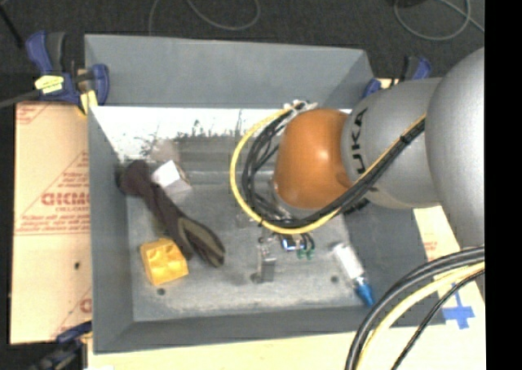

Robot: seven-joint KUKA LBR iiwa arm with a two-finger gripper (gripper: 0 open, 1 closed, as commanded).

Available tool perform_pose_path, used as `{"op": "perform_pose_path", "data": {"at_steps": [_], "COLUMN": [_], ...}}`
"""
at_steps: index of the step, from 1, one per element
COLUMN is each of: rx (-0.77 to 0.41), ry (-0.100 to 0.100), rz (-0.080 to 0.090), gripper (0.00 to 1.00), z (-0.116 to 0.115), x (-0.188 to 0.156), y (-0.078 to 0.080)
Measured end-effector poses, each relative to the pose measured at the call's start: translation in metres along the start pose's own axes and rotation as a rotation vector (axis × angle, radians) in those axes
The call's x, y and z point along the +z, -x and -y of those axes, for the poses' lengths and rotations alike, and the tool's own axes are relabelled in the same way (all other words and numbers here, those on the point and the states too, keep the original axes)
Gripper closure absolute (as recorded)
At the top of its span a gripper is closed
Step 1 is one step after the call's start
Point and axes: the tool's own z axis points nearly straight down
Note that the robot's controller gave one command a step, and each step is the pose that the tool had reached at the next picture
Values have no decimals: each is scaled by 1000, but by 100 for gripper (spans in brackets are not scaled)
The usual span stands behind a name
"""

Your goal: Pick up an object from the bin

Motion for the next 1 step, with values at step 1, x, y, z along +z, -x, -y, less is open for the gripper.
{"op": "perform_pose_path", "data": {"at_steps": [1], "rx": [-68], "ry": [0], "rz": [-1], "gripper": [0], "z": [-54], "x": [7], "y": [17]}}
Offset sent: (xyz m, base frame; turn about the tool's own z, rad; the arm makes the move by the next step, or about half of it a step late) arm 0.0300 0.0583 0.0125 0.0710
